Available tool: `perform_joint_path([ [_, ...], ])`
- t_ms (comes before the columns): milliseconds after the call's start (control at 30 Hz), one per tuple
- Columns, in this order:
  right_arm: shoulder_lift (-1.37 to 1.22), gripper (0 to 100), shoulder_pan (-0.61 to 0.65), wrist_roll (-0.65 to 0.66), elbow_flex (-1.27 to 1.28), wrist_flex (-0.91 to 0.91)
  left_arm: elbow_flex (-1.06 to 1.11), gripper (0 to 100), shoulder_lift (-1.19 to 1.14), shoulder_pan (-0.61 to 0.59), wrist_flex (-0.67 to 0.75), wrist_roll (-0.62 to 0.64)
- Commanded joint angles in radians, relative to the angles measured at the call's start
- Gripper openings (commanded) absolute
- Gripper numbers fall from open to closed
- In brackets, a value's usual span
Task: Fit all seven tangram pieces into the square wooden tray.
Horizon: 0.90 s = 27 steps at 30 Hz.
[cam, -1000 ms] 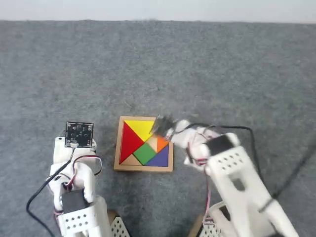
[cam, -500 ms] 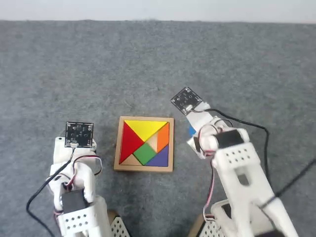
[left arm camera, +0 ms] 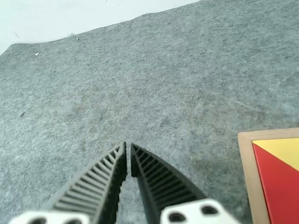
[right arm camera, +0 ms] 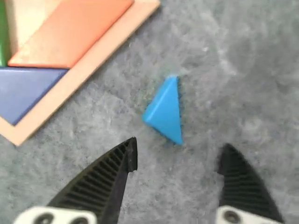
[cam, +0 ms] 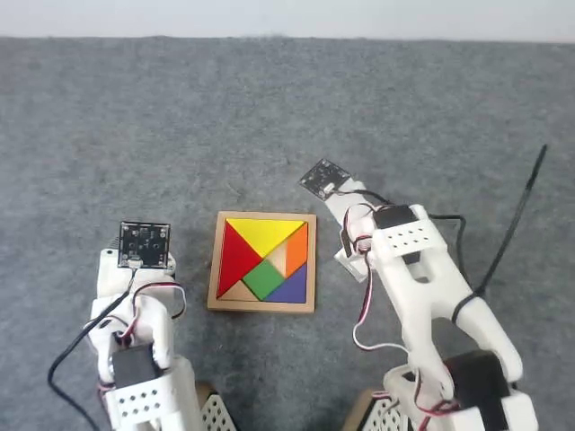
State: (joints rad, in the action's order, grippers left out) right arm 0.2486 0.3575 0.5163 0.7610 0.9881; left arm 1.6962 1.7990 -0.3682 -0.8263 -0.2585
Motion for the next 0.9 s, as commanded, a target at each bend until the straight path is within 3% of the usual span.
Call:
perform_joint_path([
  [0,0.005,33.5,0.045,0.028,-0.032,-0.015,-0.013,2,0.02,-0.002,-0.003,-0.012],
  [200,0.004,26.1,0.054,0.023,-0.029,-0.024,-0.013,2,0.02,-0.002,-0.003,-0.012],
  [567,0.001,25.3,0.047,0.026,-0.035,-0.021,-0.013,2,0.02,-0.002,-0.005,-0.012],
  [867,-0.265,25.3,0.002,-0.025,-0.253,0.101,-0.013,2,0.02,-0.002,-0.005,-0.012],
])
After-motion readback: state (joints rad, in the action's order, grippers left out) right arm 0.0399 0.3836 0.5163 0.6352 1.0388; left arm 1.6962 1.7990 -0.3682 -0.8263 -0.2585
